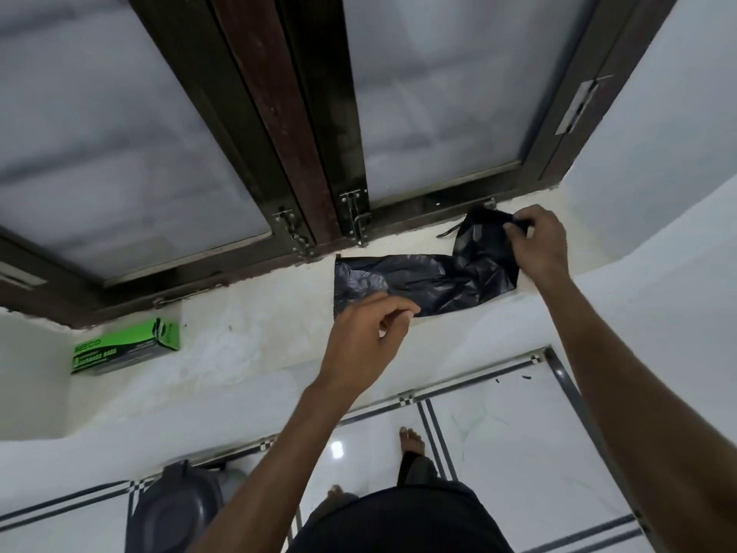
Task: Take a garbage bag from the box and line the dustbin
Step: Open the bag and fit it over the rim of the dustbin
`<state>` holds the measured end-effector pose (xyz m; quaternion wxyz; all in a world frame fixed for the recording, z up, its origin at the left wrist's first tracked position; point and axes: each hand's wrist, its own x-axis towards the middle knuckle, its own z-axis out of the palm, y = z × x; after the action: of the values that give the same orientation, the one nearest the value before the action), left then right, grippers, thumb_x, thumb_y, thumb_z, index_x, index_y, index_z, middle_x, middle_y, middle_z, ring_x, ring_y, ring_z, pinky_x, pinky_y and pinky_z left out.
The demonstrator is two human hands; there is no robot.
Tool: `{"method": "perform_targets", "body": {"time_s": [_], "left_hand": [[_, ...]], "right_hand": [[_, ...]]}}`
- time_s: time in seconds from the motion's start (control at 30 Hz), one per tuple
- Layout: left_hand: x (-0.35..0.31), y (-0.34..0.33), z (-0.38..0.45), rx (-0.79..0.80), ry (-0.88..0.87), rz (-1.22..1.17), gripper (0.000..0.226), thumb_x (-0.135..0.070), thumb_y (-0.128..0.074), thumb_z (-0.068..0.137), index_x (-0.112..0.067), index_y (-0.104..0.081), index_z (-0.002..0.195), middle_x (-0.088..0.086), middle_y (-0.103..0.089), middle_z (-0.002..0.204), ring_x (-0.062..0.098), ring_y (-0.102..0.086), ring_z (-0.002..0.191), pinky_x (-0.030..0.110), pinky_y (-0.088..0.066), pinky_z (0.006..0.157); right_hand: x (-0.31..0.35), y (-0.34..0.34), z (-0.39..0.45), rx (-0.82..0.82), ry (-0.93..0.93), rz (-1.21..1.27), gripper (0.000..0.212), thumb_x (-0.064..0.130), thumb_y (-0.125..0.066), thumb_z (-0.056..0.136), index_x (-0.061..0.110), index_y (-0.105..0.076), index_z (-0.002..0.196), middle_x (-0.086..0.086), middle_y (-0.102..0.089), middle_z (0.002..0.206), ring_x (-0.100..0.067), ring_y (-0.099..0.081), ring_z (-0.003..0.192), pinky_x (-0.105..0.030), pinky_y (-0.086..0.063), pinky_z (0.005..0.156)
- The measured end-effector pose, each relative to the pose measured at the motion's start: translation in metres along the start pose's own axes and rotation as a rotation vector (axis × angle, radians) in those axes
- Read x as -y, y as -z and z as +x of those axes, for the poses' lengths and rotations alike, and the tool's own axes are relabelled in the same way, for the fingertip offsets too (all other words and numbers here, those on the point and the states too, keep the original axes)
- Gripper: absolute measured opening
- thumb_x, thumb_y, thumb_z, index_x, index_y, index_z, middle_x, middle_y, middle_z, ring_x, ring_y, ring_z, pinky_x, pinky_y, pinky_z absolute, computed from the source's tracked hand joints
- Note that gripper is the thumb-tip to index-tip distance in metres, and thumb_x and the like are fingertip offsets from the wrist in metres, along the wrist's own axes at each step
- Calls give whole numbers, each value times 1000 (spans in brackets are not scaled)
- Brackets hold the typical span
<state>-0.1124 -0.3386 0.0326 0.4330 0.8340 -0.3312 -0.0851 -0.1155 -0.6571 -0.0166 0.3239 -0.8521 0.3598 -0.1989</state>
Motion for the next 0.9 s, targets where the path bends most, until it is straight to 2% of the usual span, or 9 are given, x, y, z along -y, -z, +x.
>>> {"method": "perform_targets", "body": {"time_s": [0.1, 0.2, 0.3, 0.4, 0.47, 0.57, 0.7, 0.77, 0.9], "left_hand": [[-17, 1, -7, -14, 67, -125, 16, -20, -62, 96, -21, -77, 103, -15, -74, 96, 5, -67, 86, 21, -55, 74], [-31, -2, -26, 95, 265, -309, 17, -44, -64, 91, -32, -77, 92, -16, -75, 89, 5, -68, 83, 30, -58, 78], [-34, -5, -59, 230, 382, -427, 25, -57, -67, 85, -35, -77, 89, -9, -76, 89, 15, -71, 87, 35, -59, 83], [-28, -4, -112, 245, 454, -602, 21, -33, -71, 91, -15, -77, 102, 7, -77, 95, 25, -73, 92, 31, -61, 79], [-18, -2, -146, 217, 518, -714, 15, -19, -70, 92, -7, -74, 100, 13, -76, 94, 26, -74, 88, 33, -61, 82], [0, 7, -207, 167, 642, -861, 10, -15, -72, 91, -9, -65, 86, 15, -70, 87, 26, -70, 87, 38, -60, 87], [5, 26, -284, -48, 794, -1094, 16, -15, -70, 92, -12, -57, 83, 7, -71, 82, 17, -69, 76, 26, -61, 75], [8, 32, -317, -113, 785, -1114, 13, -17, -69, 93, -10, -59, 93, 5, -73, 84, 17, -71, 78, 25, -60, 74], [8, 36, -377, -28, 860, -987, 32, -35, -69, 92, -9, -66, 111, 9, -76, 104, 22, -74, 95, 28, -60, 76]], "right_hand": [[26, 28, -69, 52, 14, 415, 14, 3, -69, 86, 14, -61, 91, 2, -64, 85, -10, -59, 77, -23, -49, 75], [40, 42, -155, 192, 65, 574, 33, -5, -75, 79, 23, -58, 82, -2, -65, 81, -11, -61, 74, -27, -51, 69], [49, 44, -234, 277, 32, 624, 31, -5, -78, 77, 18, -58, 82, -14, -64, 80, -23, -59, 74, -36, -52, 71], [58, 41, -314, 359, 28, 624, 29, -3, -81, 74, 11, -57, 84, -18, -63, 82, -31, -59, 73, -38, -53, 72], [58, 40, -353, 401, 6, 657, 30, -2, -81, 74, 9, -57, 87, -15, -63, 83, -23, -61, 76, -34, -54, 73], [62, 34, -408, 443, 7, 627, 31, 4, -82, 76, 12, -58, 93, -11, -65, 86, -22, -62, 81, -29, -54, 77], [68, 28, -477, 519, -57, 552, 22, 9, -76, 84, 20, -60, 95, 1, -67, 90, -11, -65, 85, -26, -52, 76], [71, 24, -506, 546, -103, 573, 17, 11, -73, 86, 20, -60, 93, 4, -66, 88, -8, -63, 80, -25, -52, 74], [75, 21, -547, 641, -41, 563, 15, 4, -68, 88, 17, -62, 92, 2, -68, 86, -8, -64, 77, -23, -54, 69]]}}
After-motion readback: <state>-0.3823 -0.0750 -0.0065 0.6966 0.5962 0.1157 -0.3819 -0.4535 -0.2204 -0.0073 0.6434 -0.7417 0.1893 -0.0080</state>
